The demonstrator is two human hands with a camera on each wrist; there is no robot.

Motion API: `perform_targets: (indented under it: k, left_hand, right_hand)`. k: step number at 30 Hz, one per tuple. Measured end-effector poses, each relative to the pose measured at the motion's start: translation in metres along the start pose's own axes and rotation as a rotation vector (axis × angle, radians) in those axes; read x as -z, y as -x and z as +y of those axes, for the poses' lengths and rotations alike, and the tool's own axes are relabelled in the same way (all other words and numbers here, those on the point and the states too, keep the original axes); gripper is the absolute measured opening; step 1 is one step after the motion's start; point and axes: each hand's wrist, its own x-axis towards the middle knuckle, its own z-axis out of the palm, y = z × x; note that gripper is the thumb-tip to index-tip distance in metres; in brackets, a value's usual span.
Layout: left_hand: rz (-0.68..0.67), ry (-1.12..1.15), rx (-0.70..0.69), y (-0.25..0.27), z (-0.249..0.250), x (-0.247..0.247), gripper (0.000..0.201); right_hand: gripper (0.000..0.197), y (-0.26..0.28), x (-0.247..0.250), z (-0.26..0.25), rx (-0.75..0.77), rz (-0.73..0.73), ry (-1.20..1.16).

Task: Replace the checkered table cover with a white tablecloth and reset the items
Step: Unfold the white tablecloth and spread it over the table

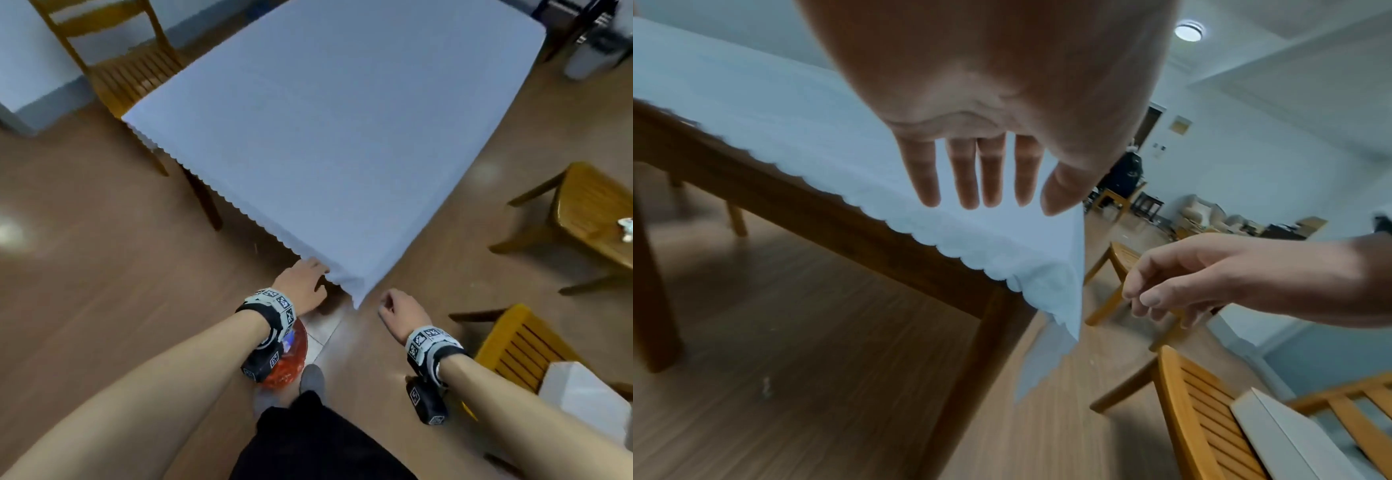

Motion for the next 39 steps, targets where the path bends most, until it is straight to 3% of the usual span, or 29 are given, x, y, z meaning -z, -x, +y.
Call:
perform_targets:
  k: [7,13,15,19,21,25,39]
  left_hand:
    - [0.043,-0.179,-0.265,-0.077,0.014,-0.034,0.054]
    - [0.07,-0.464,-0.391,-0.126,0.001,-0.05,0.061]
    - [0.044,-0.501,-0.39,-0.132,-0.01,-0.06,0.06]
    - [0.087,-0.511,-0.392,-0.134,-0.018,-0.071,0.059]
    - [0.097,-0.512,-0.406,-0.135,-0.019,-0.071,0.059]
    - [0.101,-0.501,-0.415,-0.135,-0.019,-0.07,0.059]
    - [0.057,-0.49,-0.377,-0.127,-0.006,-0.067,0.06]
  right_hand:
    - [0.021,-0.024,-0.036,0.03,-0.105,0.08,-0.363]
    - [0.077,-0.052,-0.061,0.033,-0.121,0.077,-0.697]
    - [0.095,-0.056,-0.075,0.034,-0.089,0.046,-0.681]
    - [0.108,-0.063,-0.107,0.033,-0.061,0.124,-0.549]
    - [0.101,-0.068,-0.116,0.026,-0.055,0.195,-0.479]
    - [0.025,-0.07,-0.116,0.014,-0.048,0.368,-0.439]
    - [0.024,-0.031,-0.122,0.023,-0.197,0.293,-0.551]
